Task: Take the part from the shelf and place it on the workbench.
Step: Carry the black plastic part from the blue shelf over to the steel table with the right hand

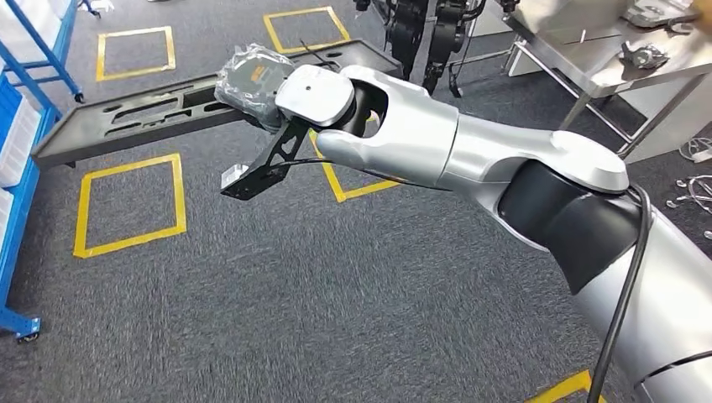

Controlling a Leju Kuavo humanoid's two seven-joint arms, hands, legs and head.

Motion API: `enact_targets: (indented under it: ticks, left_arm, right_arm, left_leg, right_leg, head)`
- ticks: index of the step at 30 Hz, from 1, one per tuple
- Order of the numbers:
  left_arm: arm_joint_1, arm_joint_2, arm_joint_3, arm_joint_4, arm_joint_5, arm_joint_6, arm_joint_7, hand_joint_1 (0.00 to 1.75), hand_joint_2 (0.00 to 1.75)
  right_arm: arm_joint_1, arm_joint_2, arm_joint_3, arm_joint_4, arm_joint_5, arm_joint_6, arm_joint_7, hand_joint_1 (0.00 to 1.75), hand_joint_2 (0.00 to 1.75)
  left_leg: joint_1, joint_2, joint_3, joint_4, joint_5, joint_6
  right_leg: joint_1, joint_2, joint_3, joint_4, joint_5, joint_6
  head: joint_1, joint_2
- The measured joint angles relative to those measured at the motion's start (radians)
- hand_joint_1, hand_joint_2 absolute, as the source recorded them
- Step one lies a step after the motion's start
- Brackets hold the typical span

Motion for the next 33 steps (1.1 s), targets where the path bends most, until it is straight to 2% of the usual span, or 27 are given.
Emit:
enact_targets:
  ticks: [1, 2, 3, 4, 5, 7, 9, 10, 11, 12, 13, 15, 16, 17, 18, 19, 20, 22, 23, 24, 26, 27, 29, 30, 31, 32, 33]
  left_arm:
    - [0.003, 0.001, 0.000, 0.000, 0.000, 0.001, 0.000, 0.00, 1.75]
    - [0.005, 0.002, 0.000, 0.000, 0.000, 0.001, 0.000, 0.00, 1.75]
    - [0.007, 0.003, 0.000, 0.000, 0.000, 0.002, 0.000, 0.00, 1.75]
    - [0.007, 0.004, 0.000, 0.000, 0.000, 0.002, 0.000, 0.00, 1.75]
    - [0.007, 0.005, 0.000, 0.000, 0.000, 0.002, 0.000, 0.00, 1.75]
    - [0.007, 0.005, 0.000, 0.000, 0.000, 0.002, 0.001, 0.00, 1.75]
    - [0.007, 0.005, 0.000, 0.000, -0.001, 0.002, 0.002, 0.00, 1.75]
    - [0.005, 0.005, 0.000, 0.000, -0.001, 0.002, 0.003, 0.00, 1.75]
    - [0.003, 0.005, 0.000, 0.000, -0.001, 0.003, 0.003, 0.00, 1.75]
    - [0.002, 0.005, 0.000, 0.000, -0.001, 0.003, 0.004, 0.00, 1.75]
    - [0.001, 0.005, 0.000, 0.000, -0.001, 0.002, 0.003, 0.00, 1.75]
    - [0.002, 0.005, 0.000, 0.000, -0.003, 0.001, 0.003, 0.00, 1.75]
    - [0.002, 0.005, 0.000, 0.000, -0.003, 0.000, 0.003, 0.00, 1.75]
    - [0.002, 0.005, 0.000, 0.000, -0.003, -0.001, 0.003, 0.00, 1.75]
    - [0.002, 0.005, 0.000, 0.000, -0.003, -0.002, 0.002, 0.00, 1.75]
    - [0.001, 0.005, 0.000, 0.000, -0.003, -0.002, 0.002, 0.00, 1.75]
    - [0.000, 0.004, 0.000, 0.000, -0.003, -0.003, 0.001, 0.00, 1.75]
    - [-0.001, 0.001, 0.000, 0.000, -0.003, -0.004, 0.001, 0.00, 1.75]
    - [-0.001, 0.000, 0.000, 0.000, -0.003, -0.005, 0.000, 0.00, 1.75]
    - [-0.001, -0.002, 0.000, 0.000, -0.003, -0.005, 0.001, 0.00, 1.75]
    - [-0.003, -0.004, 0.000, 0.000, -0.003, -0.005, 0.002, 0.00, 1.75]
    - [-0.004, -0.004, 0.000, 0.000, -0.003, -0.004, 0.003, 0.00, 1.75]
    - [-0.004, -0.006, 0.000, 0.000, -0.003, -0.004, 0.006, 0.00, 1.75]
    - [-0.002, -0.006, 0.000, 0.000, -0.003, -0.003, 0.007, 0.00, 1.75]
    - [0.001, -0.006, 0.000, 0.000, -0.003, -0.002, 0.008, 0.00, 1.75]
    - [0.004, -0.005, 0.000, 0.000, -0.002, 0.000, 0.011, 0.00, 1.75]
    - [0.007, -0.003, 0.000, 0.000, -0.002, 0.001, 0.013, 0.00, 1.75]
  right_arm:
    - [-0.001, 0.002, 0.001, 0.000, 0.000, 0.001, 0.000, 1.75, 1.75]
    - [0.000, 0.005, 0.004, 0.001, -0.001, 0.003, -0.001, 1.75, 1.75]
    - [0.001, 0.007, 0.006, 0.001, -0.001, 0.005, -0.001, 1.75, 1.75]
    - [0.001, 0.008, 0.007, 0.001, -0.001, 0.007, -0.002, 1.75, 1.75]
    - [0.000, 0.009, 0.008, 0.001, -0.002, 0.010, -0.002, 1.75, 1.75]
    - [-0.006, 0.011, 0.009, 0.002, -0.002, 0.014, -0.001, 1.75, 1.75]
    - [-0.011, 0.015, 0.010, 0.004, -0.004, 0.016, -0.002, 1.75, 1.75]
    - [-0.012, 0.016, 0.011, 0.006, -0.006, 0.017, -0.003, 1.75, 1.75]
    - [-0.012, 0.017, 0.011, 0.008, -0.007, 0.018, -0.003, 1.75, 1.75]
    - [-0.014, 0.016, 0.012, 0.010, -0.008, 0.019, -0.003, 1.75, 1.75]
    - [-0.017, 0.017, 0.013, 0.012, -0.008, 0.021, -0.003, 1.75, 1.75]
    - [-0.023, 0.024, 0.018, 0.015, -0.010, 0.026, -0.003, 1.75, 1.75]
    - [-0.025, 0.029, 0.023, 0.016, -0.012, 0.030, -0.003, 1.75, 1.75]
    - [-0.025, 0.033, 0.029, 0.019, -0.014, 0.034, -0.003, 1.75, 1.75]
    - [-0.025, 0.038, 0.036, 0.022, -0.015, 0.037, -0.003, 1.75, 1.75]
    - [-0.025, 0.042, 0.041, 0.025, -0.017, 0.038, -0.002, 1.75, 1.75]
    - [-0.027, 0.048, 0.044, 0.028, -0.017, 0.039, -0.002, 1.75, 1.75]
    - [-0.036, 0.061, 0.046, 0.032, -0.018, 0.041, -0.001, 1.75, 1.75]
    - [-0.043, 0.070, 0.048, 0.033, -0.019, 0.042, -0.001, 1.75, 1.75]
    - [-0.050, 0.077, 0.051, 0.035, -0.020, 0.044, -0.001, 1.75, 1.75]
    - [-0.060, 0.087, 0.056, 0.037, -0.023, 0.048, -0.002, 1.75, 1.75]
    - [-0.063, 0.091, 0.057, 0.037, -0.023, 0.050, -0.002, 1.75, 1.75]
    - [-0.072, 0.099, 0.060, 0.040, -0.024, 0.052, 0.000, 1.75, 1.75]
    - [-0.076, 0.105, 0.063, 0.041, -0.024, 0.052, 0.001, 1.75, 1.75]
    - [-0.078, 0.110, 0.067, 0.043, -0.025, 0.053, 0.001, 1.75, 1.75]
    - [-0.079, 0.116, 0.073, 0.045, -0.027, 0.054, 0.001, 1.75, 1.75]
    - [-0.078, 0.121, 0.078, 0.047, -0.030, 0.055, 0.001, 1.75, 1.75]
  left_leg:
    - [0.000, -0.009, -0.036, 0.063, -0.022, -0.002]
    - [0.001, -0.012, -0.064, 0.105, -0.026, -0.004]
    - [0.002, -0.013, -0.076, 0.111, -0.010, -0.006]
    - [0.003, -0.015, -0.070, 0.078, 0.024, -0.008]
    - [0.006, -0.025, -0.049, 0.015, 0.069, -0.011]
    - [0.013, -0.066, -0.005, -0.095, 0.116, -0.015]
    - [0.012, -0.087, 0.010, -0.128, 0.115, -0.010]
    - [0.009, -0.077, 0.013, -0.132, 0.116, -0.004]
    - [0.008, -0.064, 0.015, -0.135, 0.119, 0.003]
    - [0.008, -0.051, 0.018, -0.139, 0.121, 0.010]
    - [0.008, -0.039, 0.021, -0.144, 0.123, 0.017]
    - [0.005, -0.016, 0.024, -0.149, 0.123, 0.027]
    - [0.002, -0.005, 0.025, -0.149, 0.121, 0.030]
    - [0.000, 0.008, 0.026, -0.149, 0.119, 0.031]
    - [-0.002, 0.020, 0.027, -0.149, 0.117, 0.032]
    - [-0.004, 0.032, 0.030, -0.149, 0.114, 0.032]
    - [-0.005, 0.044, 0.034, -0.149, 0.110, 0.031]
    - [-0.009, 0.067, 0.045, -0.152, 0.102, 0.029]
    - [-0.011, 0.079, 0.050, -0.155, 0.099, 0.026]
    - [-0.012, 0.092, 0.054, -0.158, 0.097, 0.023]
    - [-0.013, 0.114, 0.066, -0.166, 0.092, 0.014]
    - [-0.012, 0.105, 0.071, -0.163, 0.087, 0.010]
    - [-0.009, 0.048, 0.052, -0.111, 0.056, 0.003]
    - [-0.006, 0.014, 0.025, -0.055, 0.031, 0.001]
    - [-0.005, -0.004, -0.012, 0.011, 0.006, -0.002]
    - [-0.004, -0.011, -0.048, 0.068, -0.009, -0.006]
    - [-0.002, -0.013, -0.073, 0.098, -0.005, -0.010]
  right_leg:
    - [0.000, 0.013, 0.000, 0.001, -0.001, -0.002]
    - [0.000, 0.029, 0.001, 0.004, -0.003, -0.002]
    - [-0.002, 0.046, 0.001, 0.009, -0.006, 0.000]
    - [-0.004, 0.062, 0.001, 0.015, -0.010, 0.004]
    - [-0.008, 0.077, 0.001, 0.024, -0.016, 0.009]
    - [-0.011, 0.104, -0.008, 0.044, -0.028, 0.022]
    - [-0.015, 0.129, -0.020, 0.055, -0.030, 0.035]
    - [-0.017, 0.142, -0.024, 0.054, -0.027, 0.041]
    - [-0.019, 0.144, -0.026, 0.053, -0.026, 0.046]
    - [-0.018, 0.129, -0.031, 0.060, -0.030, 0.049]
    - [-0.016, 0.099, -0.043, 0.084, -0.044, 0.053]
    - [-0.014, 0.030, -0.095, 0.188, -0.095, 0.058]
    - [-0.016, 0.013, -0.130, 0.252, -0.121, 0.059]
    - [-0.018, 0.006, -0.158, 0.302, -0.135, 0.059]
    - [-0.018, 0.003, -0.170, 0.320, -0.131, 0.057]
    - [-0.017, 0.001, -0.161, 0.299, -0.110, 0.054]
    - [-0.014, -0.008, -0.132, 0.240, -0.075, 0.048]
    - [0.004, -0.056, -0.059, 0.102, -0.025, 0.030]
    - [0.013, -0.074, -0.037, 0.059, -0.016, 0.021]
    - [0.021, -0.082, -0.029, 0.041, -0.017, 0.015]
    - [0.023, -0.056, -0.021, 0.028, -0.016, 0.007]
    - [0.019, -0.043, -0.011, 0.016, -0.013, 0.004]
    - [0.010, -0.021, 0.008, -0.004, -0.007, -0.004]
    - [0.007, -0.009, 0.012, -0.008, -0.006, -0.007]
    - [0.006, 0.005, 0.012, -0.008, -0.006, -0.009]
    - [0.005, 0.022, 0.013, -0.006, -0.007, -0.010]
    - [0.004, 0.040, 0.013, -0.003, -0.009, -0.009]
  head:
    - [0.000, 0.000]
    - [0.000, 0.000]
    - [0.000, 0.000]
    - [0.000, 0.000]
    - [0.000, 0.000]
    - [0.000, 0.000]
    - [0.000, 0.000]
    - [0.000, 0.000]
    - [0.000, 0.000]
    - [0.000, 0.000]
    - [0.000, 0.000]
    - [0.001, 0.000]
    - [0.000, 0.000]
    - [0.001, 0.000]
    - [0.000, 0.000]
    - [0.000, 0.000]
    - [0.001, 0.000]
    - [0.001, 0.000]
    - [0.000, 0.000]
    - [0.001, 0.000]
    - [0.000, 0.000]
    - [0.000, 0.000]
    - [0.000, 0.000]
    - [0.000, 0.000]
    - [0.000, 0.000]
    - [0.000, 0.000]
    - [0.000, 0.000]
